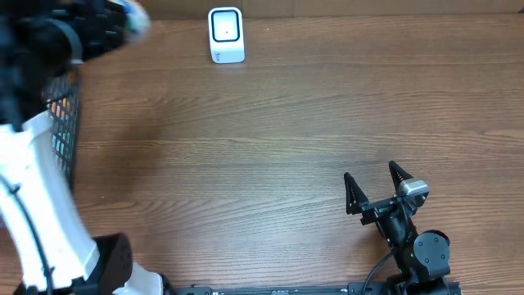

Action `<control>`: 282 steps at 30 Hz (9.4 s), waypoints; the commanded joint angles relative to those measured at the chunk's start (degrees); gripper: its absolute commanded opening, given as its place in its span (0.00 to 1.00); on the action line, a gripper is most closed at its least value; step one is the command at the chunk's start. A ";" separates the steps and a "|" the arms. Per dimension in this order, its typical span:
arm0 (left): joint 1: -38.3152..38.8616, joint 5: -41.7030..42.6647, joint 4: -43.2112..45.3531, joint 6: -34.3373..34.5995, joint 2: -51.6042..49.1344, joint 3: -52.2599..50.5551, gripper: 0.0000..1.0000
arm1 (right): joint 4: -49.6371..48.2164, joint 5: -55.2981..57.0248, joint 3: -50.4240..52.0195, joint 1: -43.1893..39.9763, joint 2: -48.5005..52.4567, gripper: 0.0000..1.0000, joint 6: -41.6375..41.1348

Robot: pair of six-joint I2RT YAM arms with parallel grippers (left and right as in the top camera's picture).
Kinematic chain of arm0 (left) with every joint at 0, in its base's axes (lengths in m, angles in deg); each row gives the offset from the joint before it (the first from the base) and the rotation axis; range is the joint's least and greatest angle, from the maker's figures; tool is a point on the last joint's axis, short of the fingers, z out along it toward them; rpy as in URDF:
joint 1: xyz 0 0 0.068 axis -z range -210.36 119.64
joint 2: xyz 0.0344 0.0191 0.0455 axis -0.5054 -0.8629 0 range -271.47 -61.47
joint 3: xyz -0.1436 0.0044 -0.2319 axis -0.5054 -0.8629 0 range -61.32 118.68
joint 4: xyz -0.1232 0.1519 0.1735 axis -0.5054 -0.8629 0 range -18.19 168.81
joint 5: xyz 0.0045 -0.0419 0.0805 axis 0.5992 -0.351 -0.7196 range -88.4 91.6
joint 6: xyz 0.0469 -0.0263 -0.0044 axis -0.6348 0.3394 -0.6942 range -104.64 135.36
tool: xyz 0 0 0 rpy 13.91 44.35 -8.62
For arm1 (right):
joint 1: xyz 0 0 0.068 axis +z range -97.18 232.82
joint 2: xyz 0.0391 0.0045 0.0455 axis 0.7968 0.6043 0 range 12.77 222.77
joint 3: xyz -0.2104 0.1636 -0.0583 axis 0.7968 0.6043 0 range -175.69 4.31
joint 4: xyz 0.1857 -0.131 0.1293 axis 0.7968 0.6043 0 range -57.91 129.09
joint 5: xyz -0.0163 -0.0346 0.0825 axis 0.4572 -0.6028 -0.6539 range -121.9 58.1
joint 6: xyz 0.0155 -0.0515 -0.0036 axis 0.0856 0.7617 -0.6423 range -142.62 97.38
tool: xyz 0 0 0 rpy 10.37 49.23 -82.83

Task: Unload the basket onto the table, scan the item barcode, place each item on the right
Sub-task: 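Carry the jar with the left gripper and set it on the table, then reach the left gripper into the basket and grasp the clear snack bag, then carry the bag with the left gripper and drop it beside the jar, then reach the left gripper into the basket and grasp the mint-green wipes pack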

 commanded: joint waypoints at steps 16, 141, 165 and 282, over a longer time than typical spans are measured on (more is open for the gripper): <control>23.34 -9.18 -10.10 -2.62 -32.35 0.44 0.44 | -0.17 0.04 0.59 -0.28 -0.46 1.00 0.04; -37.90 -19.63 5.40 -15.87 -44.50 -3.98 0.04 | -0.17 0.07 0.59 -0.28 -0.46 1.00 0.04; -34.91 -2.75 5.05 2.14 -7.15 -3.96 0.04 | -0.17 0.07 0.59 -0.28 -0.46 1.00 0.04; -41.31 -2.03 6.78 -18.99 -35.50 -19.89 0.56 | -0.17 0.07 0.59 -0.28 -0.46 1.00 0.02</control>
